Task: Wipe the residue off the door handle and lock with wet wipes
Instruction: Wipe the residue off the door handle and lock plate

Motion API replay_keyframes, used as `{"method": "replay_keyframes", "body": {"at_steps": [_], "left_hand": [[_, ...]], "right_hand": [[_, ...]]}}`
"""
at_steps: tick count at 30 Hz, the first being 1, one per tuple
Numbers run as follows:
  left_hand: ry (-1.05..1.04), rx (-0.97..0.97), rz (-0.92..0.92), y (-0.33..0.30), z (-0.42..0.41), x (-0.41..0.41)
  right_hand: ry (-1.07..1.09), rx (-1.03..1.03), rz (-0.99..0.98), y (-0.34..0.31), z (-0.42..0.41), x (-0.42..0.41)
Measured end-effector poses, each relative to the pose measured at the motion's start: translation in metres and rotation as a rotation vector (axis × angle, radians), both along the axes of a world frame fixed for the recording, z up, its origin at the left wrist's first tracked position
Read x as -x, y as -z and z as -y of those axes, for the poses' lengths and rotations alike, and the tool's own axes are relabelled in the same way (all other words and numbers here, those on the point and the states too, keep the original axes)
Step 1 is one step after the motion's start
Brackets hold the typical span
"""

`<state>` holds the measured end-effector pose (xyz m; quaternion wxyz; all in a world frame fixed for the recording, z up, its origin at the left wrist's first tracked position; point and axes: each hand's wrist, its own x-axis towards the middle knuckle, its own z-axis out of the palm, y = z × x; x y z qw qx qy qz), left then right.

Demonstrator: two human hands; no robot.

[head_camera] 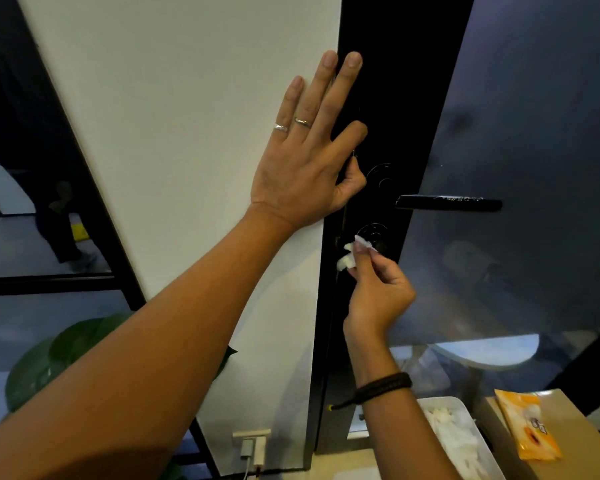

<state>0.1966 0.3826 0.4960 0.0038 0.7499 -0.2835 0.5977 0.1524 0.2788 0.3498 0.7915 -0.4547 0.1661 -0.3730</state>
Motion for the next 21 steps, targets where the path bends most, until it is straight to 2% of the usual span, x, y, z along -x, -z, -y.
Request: {"method": "replay_keyframes", "body": {"at_steps": [4,7,9,13,16,21], "left_hand": [[0.003,0.003,0.004,0.000,0.000,-0.001],[0.014,0.003,0.001,0.001,0.001,-0.001],[0.014,0.006,0.003,0.001,0.000,-0.001],[0.010,0.003,0.000,0.001,0.000,-0.001],[-0.001,0.001,0.000,0.001,0.000,-0.001],[0.008,0.005,0.005,0.001,0.000,-0.001]], "right_hand": [[-0.062,-0.344,-0.092,-0.023,-0.014,-0.006],[-0.108,-0.456,-0.124,-0.037,-0.016,-0.013],[-0.111,-0.433,-0.123,-0.038,-0.018,-0.015],[-0.041,-0.217,-0.082,-0.011,-0.022,-0.009],[-0.034,-0.224,-0.130,-0.002,-0.021,-0.006],[-0.075,-0.276,-0.094,-0.026,-0.031,-0.005]]}}
